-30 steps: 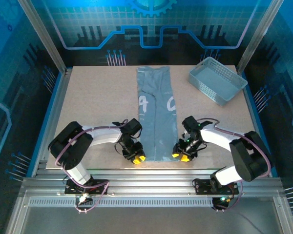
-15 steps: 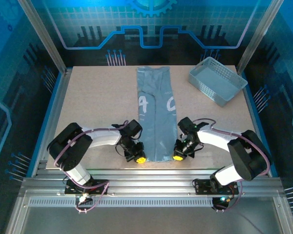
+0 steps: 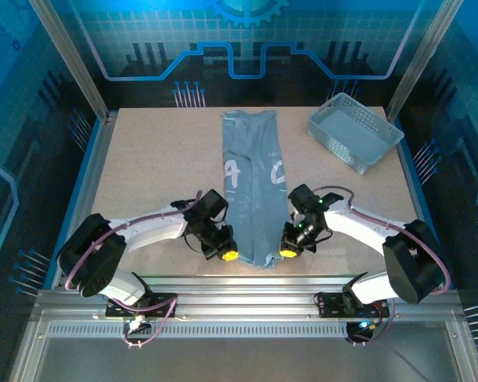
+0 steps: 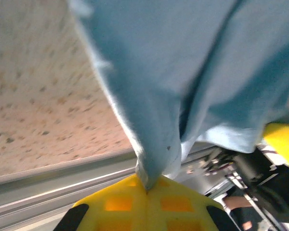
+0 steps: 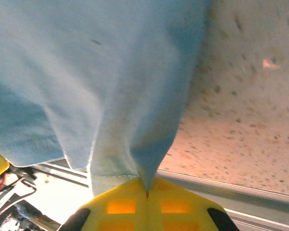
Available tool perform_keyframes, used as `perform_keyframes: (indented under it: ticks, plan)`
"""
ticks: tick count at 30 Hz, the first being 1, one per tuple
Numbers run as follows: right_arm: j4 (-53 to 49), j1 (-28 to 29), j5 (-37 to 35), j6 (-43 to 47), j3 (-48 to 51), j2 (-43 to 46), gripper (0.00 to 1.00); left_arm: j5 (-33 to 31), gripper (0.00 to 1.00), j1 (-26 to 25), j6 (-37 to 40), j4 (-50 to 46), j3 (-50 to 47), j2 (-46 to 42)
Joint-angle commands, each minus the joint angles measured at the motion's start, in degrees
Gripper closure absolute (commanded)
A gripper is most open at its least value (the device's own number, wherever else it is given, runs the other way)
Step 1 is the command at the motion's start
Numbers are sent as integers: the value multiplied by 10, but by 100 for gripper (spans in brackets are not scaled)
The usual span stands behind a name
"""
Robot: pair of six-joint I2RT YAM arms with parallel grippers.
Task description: Fold and stack the t-shirts
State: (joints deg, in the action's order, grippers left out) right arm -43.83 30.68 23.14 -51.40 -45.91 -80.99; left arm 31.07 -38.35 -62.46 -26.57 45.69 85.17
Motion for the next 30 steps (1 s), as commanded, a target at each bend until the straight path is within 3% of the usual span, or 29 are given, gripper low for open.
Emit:
perform_keyframes:
  ticks: [1,13,30]
  plan:
    - [-35,-25,-10,23,-66,-28,100,-21,100,41,16,-17,40,-10]
    - [-52,-109,-42,52,-300,-193,100,-24,100,156,43,1,212,120]
    - [-101,-168,-53,61,-625,-469,100,-14,100,240,76,-15,482,368]
